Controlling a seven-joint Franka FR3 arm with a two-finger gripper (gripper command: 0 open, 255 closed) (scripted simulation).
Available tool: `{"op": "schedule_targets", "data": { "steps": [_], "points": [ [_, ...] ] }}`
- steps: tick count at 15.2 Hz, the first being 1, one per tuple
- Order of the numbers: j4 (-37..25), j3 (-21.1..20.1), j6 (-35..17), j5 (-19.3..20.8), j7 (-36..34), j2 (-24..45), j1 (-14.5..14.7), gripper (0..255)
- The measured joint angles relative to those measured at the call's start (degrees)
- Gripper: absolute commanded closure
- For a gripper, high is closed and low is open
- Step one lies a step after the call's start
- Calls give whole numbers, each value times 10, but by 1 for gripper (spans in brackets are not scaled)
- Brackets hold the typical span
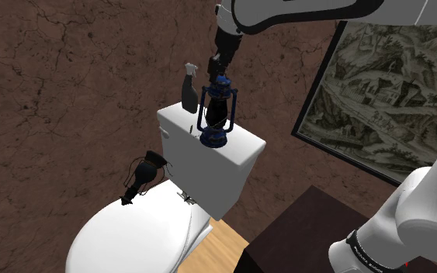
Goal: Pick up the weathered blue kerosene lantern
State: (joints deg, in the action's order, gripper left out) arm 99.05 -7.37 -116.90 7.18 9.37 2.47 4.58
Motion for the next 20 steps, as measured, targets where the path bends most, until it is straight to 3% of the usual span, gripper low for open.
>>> {"op": "schedule_targets", "data": {
  "steps": [8, 20],
  "points": [
    [-1, 0, -1, 0, 0, 1, 0, 255],
    [-93, -1, 85, -3, 10, 10, 1, 255]
  ]
}}
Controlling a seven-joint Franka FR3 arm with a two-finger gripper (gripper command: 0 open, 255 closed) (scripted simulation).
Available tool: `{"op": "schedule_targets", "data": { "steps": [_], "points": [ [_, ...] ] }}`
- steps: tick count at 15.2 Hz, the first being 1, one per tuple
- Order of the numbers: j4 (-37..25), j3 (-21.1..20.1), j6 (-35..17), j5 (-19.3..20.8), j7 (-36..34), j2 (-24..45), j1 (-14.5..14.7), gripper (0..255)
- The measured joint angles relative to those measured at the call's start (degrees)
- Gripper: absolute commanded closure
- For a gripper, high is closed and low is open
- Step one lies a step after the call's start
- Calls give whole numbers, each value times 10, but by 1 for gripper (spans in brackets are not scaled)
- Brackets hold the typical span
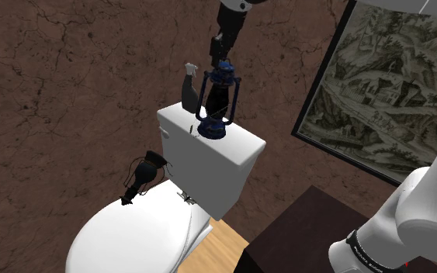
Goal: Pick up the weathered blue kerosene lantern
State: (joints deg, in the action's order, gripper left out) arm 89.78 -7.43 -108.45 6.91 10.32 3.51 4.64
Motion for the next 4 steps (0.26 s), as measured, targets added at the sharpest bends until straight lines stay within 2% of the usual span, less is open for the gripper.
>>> {"op": "schedule_targets", "data": {
  "steps": [4],
  "points": [
    [-41, -1, 32, 1, 1, 9, 2, 255]
  ]
}}
